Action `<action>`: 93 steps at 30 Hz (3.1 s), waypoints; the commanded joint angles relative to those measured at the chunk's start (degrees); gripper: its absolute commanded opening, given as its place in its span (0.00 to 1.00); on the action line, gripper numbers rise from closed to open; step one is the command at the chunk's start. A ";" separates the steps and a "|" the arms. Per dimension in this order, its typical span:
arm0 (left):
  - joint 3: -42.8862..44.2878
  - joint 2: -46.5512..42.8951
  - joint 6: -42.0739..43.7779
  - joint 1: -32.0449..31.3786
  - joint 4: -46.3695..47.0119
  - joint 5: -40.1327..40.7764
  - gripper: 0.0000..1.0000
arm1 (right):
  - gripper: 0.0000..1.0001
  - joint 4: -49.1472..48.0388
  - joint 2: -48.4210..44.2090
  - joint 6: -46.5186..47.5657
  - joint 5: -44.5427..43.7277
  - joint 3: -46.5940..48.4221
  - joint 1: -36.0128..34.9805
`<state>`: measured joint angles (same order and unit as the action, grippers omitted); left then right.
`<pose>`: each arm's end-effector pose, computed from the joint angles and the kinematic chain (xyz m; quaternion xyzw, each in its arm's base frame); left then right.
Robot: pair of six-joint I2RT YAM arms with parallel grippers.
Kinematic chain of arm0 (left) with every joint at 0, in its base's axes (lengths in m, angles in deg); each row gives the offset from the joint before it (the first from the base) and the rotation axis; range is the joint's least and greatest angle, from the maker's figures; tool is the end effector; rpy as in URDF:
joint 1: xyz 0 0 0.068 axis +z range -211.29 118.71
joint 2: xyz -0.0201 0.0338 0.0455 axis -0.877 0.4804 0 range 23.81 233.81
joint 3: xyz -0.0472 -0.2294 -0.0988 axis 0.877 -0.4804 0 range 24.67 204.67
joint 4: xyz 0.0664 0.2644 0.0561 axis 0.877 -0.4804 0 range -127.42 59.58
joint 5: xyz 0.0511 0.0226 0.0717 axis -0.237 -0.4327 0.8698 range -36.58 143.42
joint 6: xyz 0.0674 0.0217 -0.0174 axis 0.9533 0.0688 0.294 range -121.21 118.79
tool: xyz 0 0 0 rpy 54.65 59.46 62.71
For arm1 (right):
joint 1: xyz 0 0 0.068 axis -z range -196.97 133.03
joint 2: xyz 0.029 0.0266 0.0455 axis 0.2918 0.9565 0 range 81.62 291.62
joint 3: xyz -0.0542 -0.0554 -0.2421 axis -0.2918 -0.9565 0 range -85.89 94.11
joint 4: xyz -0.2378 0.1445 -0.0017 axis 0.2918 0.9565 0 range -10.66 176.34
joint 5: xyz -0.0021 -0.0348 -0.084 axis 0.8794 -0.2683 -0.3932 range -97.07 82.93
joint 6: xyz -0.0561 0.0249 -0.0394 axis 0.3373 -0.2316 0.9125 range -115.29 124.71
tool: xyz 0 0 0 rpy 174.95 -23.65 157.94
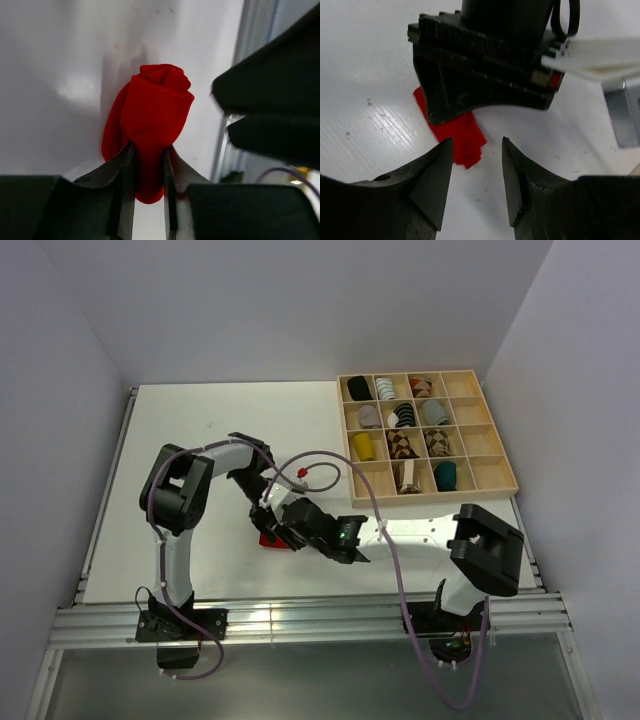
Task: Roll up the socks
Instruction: Pick up the sock at the center of the board.
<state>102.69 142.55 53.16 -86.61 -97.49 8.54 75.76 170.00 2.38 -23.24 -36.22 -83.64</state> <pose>0.2893 -0.1843 0.0907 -0.5398 -0.7389 0.4009 0.0437 0.1596 0.3274 0.1644 -0.4131 0.7783 0.1555 0.4466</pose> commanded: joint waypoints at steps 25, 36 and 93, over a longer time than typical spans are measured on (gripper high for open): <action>-3.22 7.74 -2.25 -0.08 4.84 13.51 0.00 | 0.56 8.32 9.88 6.19 5.88 10.97 -7.77; -2.34 8.70 -2.43 -0.17 4.05 13.33 0.00 | 0.59 7.09 16.91 9.80 -1.06 13.34 -8.38; -5.05 -28.99 -34.15 26.90 31.90 17.62 0.21 | 0.00 17.46 15.51 -7.51 18.80 19.50 13.67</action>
<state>100.94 116.76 23.37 -59.75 -71.56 22.33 89.55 189.14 -1.95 -6.14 -19.02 -72.10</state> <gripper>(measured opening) 0.213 0.336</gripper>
